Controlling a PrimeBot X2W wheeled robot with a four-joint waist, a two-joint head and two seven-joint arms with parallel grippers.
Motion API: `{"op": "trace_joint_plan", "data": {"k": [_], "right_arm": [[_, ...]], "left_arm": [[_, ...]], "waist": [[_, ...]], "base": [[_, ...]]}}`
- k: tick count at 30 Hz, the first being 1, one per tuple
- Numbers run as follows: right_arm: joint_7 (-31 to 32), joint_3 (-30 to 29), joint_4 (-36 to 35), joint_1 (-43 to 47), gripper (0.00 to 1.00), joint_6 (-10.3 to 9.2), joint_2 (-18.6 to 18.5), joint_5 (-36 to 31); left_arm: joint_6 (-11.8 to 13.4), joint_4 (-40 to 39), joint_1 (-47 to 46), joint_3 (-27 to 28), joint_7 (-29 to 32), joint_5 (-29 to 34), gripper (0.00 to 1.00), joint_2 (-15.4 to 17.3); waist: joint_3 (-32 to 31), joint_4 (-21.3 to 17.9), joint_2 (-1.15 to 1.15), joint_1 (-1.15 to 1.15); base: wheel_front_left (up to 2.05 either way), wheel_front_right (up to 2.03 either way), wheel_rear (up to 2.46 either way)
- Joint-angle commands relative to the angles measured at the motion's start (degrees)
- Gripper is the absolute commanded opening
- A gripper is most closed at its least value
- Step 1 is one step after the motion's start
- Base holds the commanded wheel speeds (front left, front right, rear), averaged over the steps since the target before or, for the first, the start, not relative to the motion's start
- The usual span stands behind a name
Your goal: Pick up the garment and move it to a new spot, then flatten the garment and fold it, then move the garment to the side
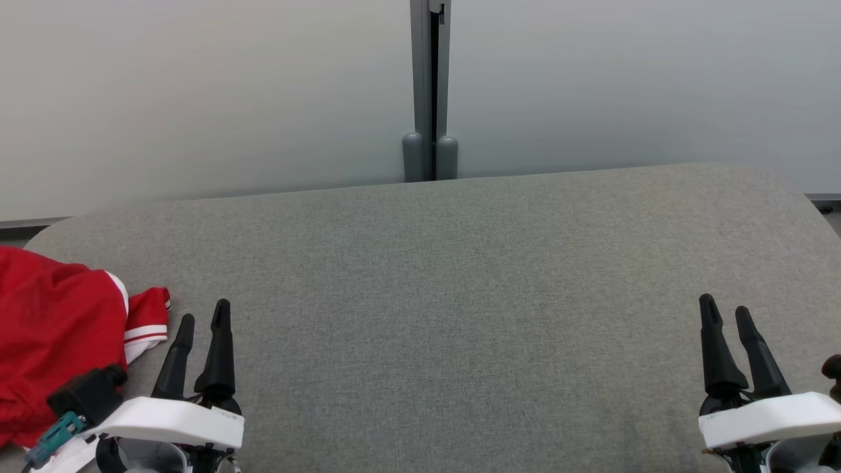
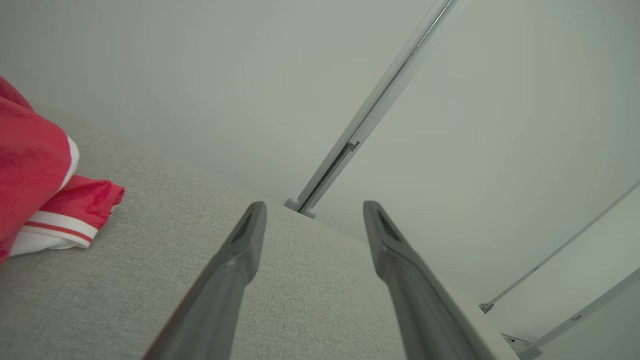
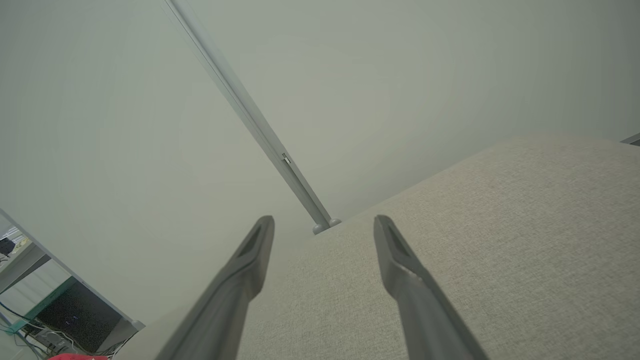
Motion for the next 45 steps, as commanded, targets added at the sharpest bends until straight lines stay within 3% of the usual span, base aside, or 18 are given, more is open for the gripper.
{"op": "trace_joint_plan", "data": {"k": [1, 11, 30, 45], "right_arm": [[-0.53, 0.22, -0.71, 0.26, 1.00, 0.02, -0.47, -2.12], [-2.23, 1.91, 1.88, 1.63, 1.00, 0.01, -1.01, -10.35], [-6.40, 2.71, 6.74, 1.80, 1.00, 0.01, 0.15, -19.48], [-7.64, 3.11, 3.58, 2.26, 1.00, 0.01, 0.95, -27.22]], "left_arm": [[-0.04, -0.19, -0.50, 0.09, -0.53, 1.70, 1.00, 0.58], [-0.20, 0.47, 0.45, -0.10, -2.14, 8.18, 1.00, 0.42], [-0.24, 3.20, 2.25, -0.34, -4.57, 17.83, 1.00, 0.45], [-0.26, 7.74, 1.54, 1.40, -6.41, 24.49, 1.00, -0.54]], "waist": [[-0.07, 0.01, 0.00, 0.00], [-0.67, 0.12, 0.00, 0.00], [-1.64, 0.29, 0.00, 0.00], [-2.04, 0.02, 0.00, 0.00]], "base": [[0.00, 0.00, 0.00], [0.00, 0.00, 0.00], [0.00, 0.00, 0.00], [0.00, 0.00, 0.00]]}}
